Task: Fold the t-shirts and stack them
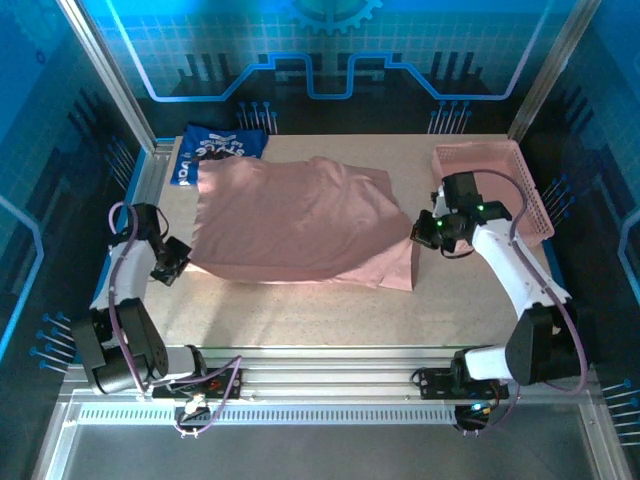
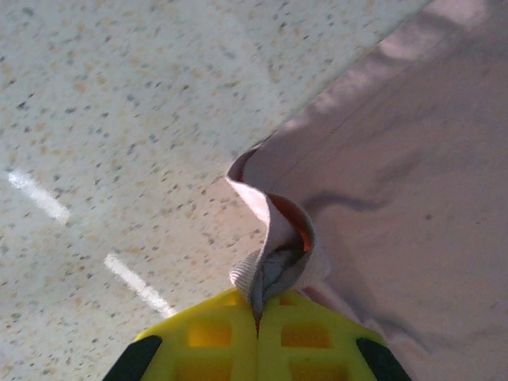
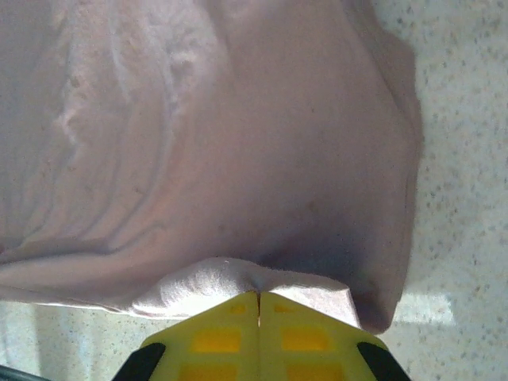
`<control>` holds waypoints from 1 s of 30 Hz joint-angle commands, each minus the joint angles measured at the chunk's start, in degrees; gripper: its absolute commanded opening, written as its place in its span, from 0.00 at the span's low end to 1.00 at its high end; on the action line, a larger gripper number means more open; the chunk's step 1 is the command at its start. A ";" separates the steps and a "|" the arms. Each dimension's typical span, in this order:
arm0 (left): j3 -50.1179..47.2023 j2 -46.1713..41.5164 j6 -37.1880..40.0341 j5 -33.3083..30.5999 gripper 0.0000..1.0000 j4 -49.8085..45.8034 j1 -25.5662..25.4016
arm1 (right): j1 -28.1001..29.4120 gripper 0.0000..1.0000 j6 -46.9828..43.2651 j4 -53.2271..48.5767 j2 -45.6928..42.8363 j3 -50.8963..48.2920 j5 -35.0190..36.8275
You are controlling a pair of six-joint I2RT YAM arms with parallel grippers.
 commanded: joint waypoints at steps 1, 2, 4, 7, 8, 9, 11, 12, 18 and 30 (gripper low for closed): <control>4.34 2.59 1.88 1.73 0.00 0.81 -0.29 | 0.45 0.00 -3.16 -0.44 3.18 4.16 1.67; 5.38 3.52 2.09 2.05 0.00 0.95 -0.23 | 0.34 0.00 -3.52 -0.53 4.34 5.23 1.58; 7.32 5.36 2.56 2.37 0.00 0.91 -0.32 | 0.14 0.00 -4.04 -0.53 6.21 7.13 1.59; 9.89 8.12 3.40 2.58 0.00 0.91 -0.36 | -0.20 0.00 -5.00 -0.78 8.91 10.46 1.64; 10.75 9.13 3.78 2.43 0.00 0.66 -0.32 | -0.35 0.00 -5.36 -1.22 9.91 11.70 1.85; 11.62 9.97 4.12 2.46 0.00 0.53 -0.33 | -0.52 0.00 -5.67 -1.61 10.71 12.77 1.95; 13.46 11.87 4.79 2.81 0.00 0.42 -0.35 | -0.79 0.00 -6.34 -2.01 12.35 15.08 2.44; 14.22 12.69 5.09 2.77 0.00 0.31 -0.32 | -0.86 0.00 -6.56 -2.18 12.97 15.98 2.56; 19.01 18.03 7.04 3.86 0.00 -0.32 -0.37 | -1.16 0.00 -8.65 -4.52 18.18 22.60 5.20; 26.84 26.68 8.41 4.88 0.00 -0.66 -1.27 | -1.34 0.00 -10.71 -6.32 29.04 34.51 8.71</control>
